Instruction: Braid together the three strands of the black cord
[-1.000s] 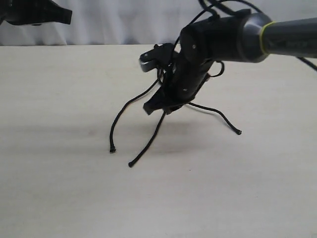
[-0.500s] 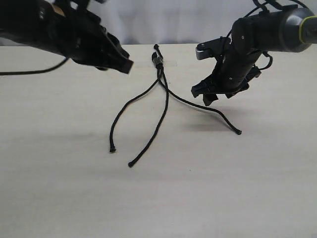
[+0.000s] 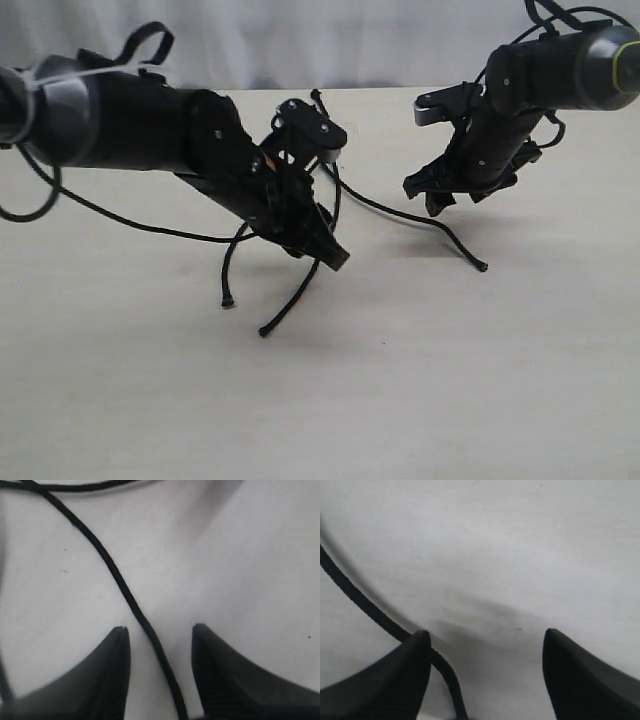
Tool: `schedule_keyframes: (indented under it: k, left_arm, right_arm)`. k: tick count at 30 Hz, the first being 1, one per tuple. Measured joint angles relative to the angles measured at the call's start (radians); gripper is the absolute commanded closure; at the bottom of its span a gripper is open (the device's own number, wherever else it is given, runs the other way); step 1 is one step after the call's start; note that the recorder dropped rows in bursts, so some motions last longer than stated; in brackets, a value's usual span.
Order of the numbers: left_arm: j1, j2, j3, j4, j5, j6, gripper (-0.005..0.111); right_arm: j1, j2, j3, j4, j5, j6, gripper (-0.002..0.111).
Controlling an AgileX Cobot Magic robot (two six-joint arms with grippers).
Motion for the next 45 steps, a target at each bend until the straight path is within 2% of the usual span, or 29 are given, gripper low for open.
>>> schedule_keyframes:
  k: [5, 11, 23, 38, 43, 45]
  left_arm:
    - [0.0, 0.105, -0.08, 0.004, 0.057, 0.0, 0.067]
    - [0.0, 0.16, -0.105, 0.062, 0.061, 0.0, 0.067]
    - [-0.046, 0.172, -0.107, 0.094, 0.011, 0.002, 0.067]
    - [-0.046, 0.177, -0.107, 0.143, -0.013, -0.048, 0.067]
    - [0.001, 0.153, -0.107, 0.143, -0.021, -0.095, 0.068]
    - [0.005, 0.184, -0.107, 0.143, -0.023, -0.097, 0.074]
  right_arm:
    - [0.0, 0.0, 0.0, 0.0, 0.0, -0.002, 0.047]
    - [0.0, 0.0, 0.0, 0.0, -0.001, -0.004, 0.047]
    - [0.0, 0.0, 0.0, 0.0, -0.001, -0.004, 0.047]
    - [0.0, 0.0, 0.0, 0.004, -0.001, -0.016, 0.047]
    - [0.0, 0.0, 0.0, 0.004, -0.001, -0.021, 0.047]
    - [0.0, 0.0, 0.0, 0.004, -0.001, -0.021, 0.047]
